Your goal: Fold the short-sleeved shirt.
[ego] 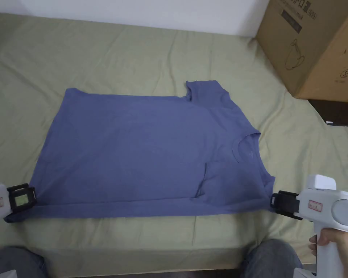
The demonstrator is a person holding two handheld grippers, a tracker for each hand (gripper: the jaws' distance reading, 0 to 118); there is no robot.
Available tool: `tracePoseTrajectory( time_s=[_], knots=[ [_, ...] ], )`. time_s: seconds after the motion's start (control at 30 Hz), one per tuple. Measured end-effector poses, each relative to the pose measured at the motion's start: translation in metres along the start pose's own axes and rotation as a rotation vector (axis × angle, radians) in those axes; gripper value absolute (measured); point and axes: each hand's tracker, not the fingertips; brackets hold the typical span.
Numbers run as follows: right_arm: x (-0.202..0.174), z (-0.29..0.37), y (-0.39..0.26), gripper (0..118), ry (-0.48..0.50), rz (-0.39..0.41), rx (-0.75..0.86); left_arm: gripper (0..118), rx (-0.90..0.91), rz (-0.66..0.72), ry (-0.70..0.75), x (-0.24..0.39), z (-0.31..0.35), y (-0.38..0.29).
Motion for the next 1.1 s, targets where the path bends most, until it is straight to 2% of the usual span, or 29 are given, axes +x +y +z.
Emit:
tracePoseTrajectory(
  time_s=[0.03, 0.07, 0.1, 0.17, 0.2, 0.3, 0.33, 0.43, 0.5, 0.6, 0.67, 0.7, 0.73, 0.77, 0.8, 0.83, 0.87, 0.93, 0.97, 1.1],
  knots=[
    [0.003, 0.006, 0.004, 89, -0.013, -0.001, 0.017, 113, 0.004, 0.02, 0.008, -0.003, 0.004, 0.004],
    [0.005, 0.016, 0.001, 90, -0.043, -0.183, -0.173, 118, 0.02, 0.031, 0.003, -0.007, 0.011, 0.011],
    [0.007, 0.024, 0.009, 90, -0.058, -0.138, -0.122, 117, 0.053, 0.049, -0.016, -0.01, 0.019, 0.018],
    [0.009, 0.043, 0.026, 90, -0.072, -0.098, -0.049, 117, 0.117, 0.08, -0.037, -0.012, 0.029, 0.029],
    [0.004, 0.057, 0.038, 90, 0.016, -0.092, 0.064, 118, 0.172, 0.078, -0.056, -0.01, 0.041, 0.035],
    [-0.004, 0.091, 0.058, 90, 0.034, -0.104, 0.256, 118, 0.323, 0.032, -0.091, 0.01, 0.069, 0.044],
    [-0.007, 0.103, 0.067, 92, -0.029, 0.007, 0.413, 118, 0.363, 0.014, -0.101, 0.019, 0.078, 0.047],
    [-0.03, 0.126, 0.072, 94, 0.03, 0.003, 0.524, 118, 0.468, -0.014, -0.172, 0.046, 0.094, 0.045],
    [-0.046, 0.135, 0.068, 94, 0.087, -0.028, 0.572, 118, 0.527, -0.031, -0.178, 0.065, 0.104, 0.041],
    [-0.064, 0.143, 0.06, 93, 0.136, -0.014, 0.606, 115, 0.608, -0.129, -0.171, 0.087, 0.109, 0.028],
    [-0.073, 0.144, 0.056, 86, 0.131, 0.011, 0.628, 106, 0.652, -0.172, -0.165, 0.095, 0.111, 0.019],
    [-0.076, 0.145, 0.054, 74, 0.13, 0.018, 0.634, 90, 0.659, -0.184, -0.178, 0.098, 0.113, 0.017],
    [-0.08, 0.146, 0.051, 59, 0.156, 0.01, 0.628, 75, 0.662, -0.189, -0.187, 0.1, 0.115, 0.014],
    [-0.08, 0.145, 0.05, 40, 0.157, 0.012, 0.639, 57, 0.667, -0.193, -0.193, 0.102, 0.117, 0.011],
    [-0.081, 0.144, 0.049, 10, 0.173, -0.002, 0.633, 31, 0.67, -0.198, -0.195, 0.103, 0.116, 0.008],
    [-0.082, 0.144, 0.048, 10, 0.187, -0.013, 0.634, 31, 0.671, -0.207, -0.197, 0.104, 0.115, 0.007],
    [-0.083, 0.143, 0.047, 3, 0.193, -0.035, 0.625, 24, 0.672, -0.213, -0.199, 0.105, 0.115, 0.006],
    [-0.082, 0.14, 0.047, 0, 0.193, -0.04, 0.621, 3, 0.668, -0.211, -0.219, 0.104, 0.115, 0.004],
    [-0.082, 0.139, 0.047, 0, 0.204, -0.032, 0.603, 0, 0.656, -0.208, -0.224, 0.104, 0.115, 0.004],
    [-0.082, 0.137, 0.044, 0, 0.194, -0.049, 0.59, 0, 0.623, -0.195, -0.246, 0.1, 0.113, 0.002]
  ],
)
